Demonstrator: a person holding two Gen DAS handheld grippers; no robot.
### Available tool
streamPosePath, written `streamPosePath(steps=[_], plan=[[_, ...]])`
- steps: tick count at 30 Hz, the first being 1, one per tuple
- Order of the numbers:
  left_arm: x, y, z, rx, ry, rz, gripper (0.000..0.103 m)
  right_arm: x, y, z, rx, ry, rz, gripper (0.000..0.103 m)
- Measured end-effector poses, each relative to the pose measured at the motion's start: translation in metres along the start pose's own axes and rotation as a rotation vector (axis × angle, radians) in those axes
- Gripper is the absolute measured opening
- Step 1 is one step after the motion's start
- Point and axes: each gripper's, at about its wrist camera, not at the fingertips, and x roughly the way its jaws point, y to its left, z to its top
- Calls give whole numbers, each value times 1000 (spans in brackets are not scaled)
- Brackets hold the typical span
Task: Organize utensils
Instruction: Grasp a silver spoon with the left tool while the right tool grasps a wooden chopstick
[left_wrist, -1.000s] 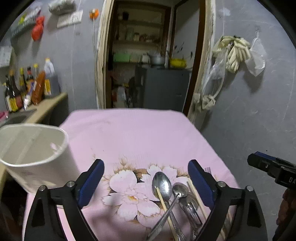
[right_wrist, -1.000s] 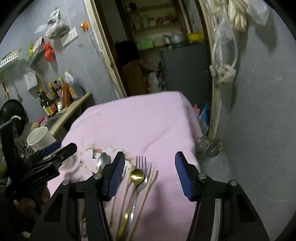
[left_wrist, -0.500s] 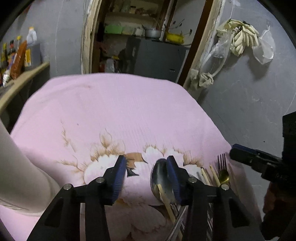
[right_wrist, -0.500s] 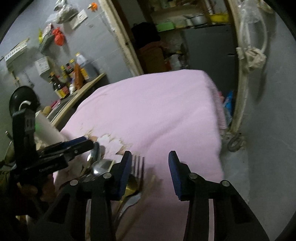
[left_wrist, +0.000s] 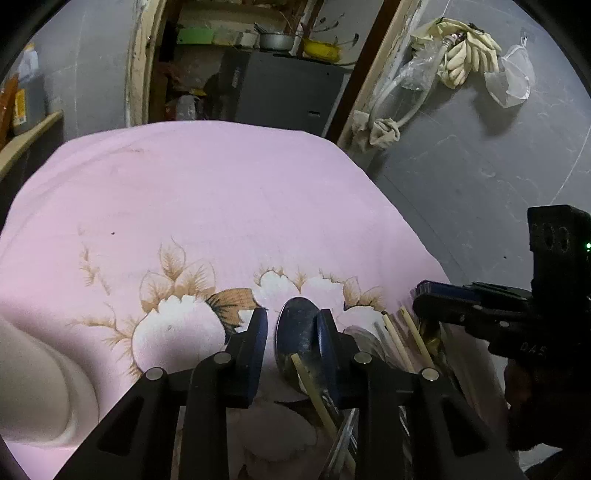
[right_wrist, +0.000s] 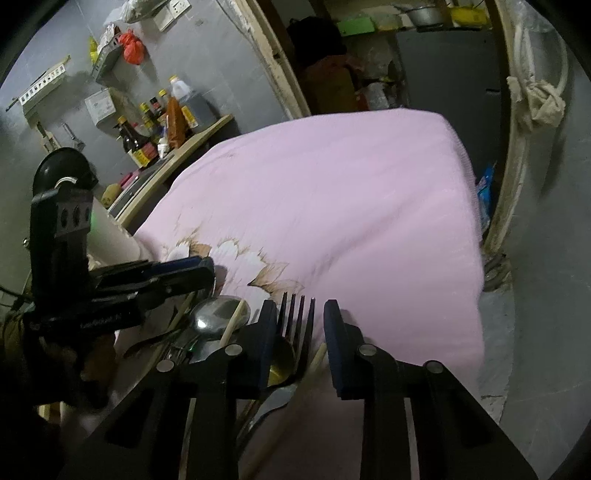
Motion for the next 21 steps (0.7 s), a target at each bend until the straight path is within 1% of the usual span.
streamPosePath(steps=[3,7,8,10,11,12,15,21], plan=[[5,2,5,3,22,-26,26,5,-3,1,1,35,26,23],[9,-1,9,57,52,-21,26,9,-5,4,5,55,55,23],[9,-1,9,64,56,-22,26,9,-5,5,1,62,60,19],[8,0,10,74,69,-31,25,11,-3,6,-8,69,66,16],[9,0,11,76,76,-34,24,11,-3,7,-11,70,65,15],[9,1,12,76,83,-35,19,11,-1,8,-13,69,65,14],[11,3,15,69,106,-27,9,8,5,10,-16,55,58,5],[2,1,16,75,111,8,5,-4,12,14,-1,21,28,4]])
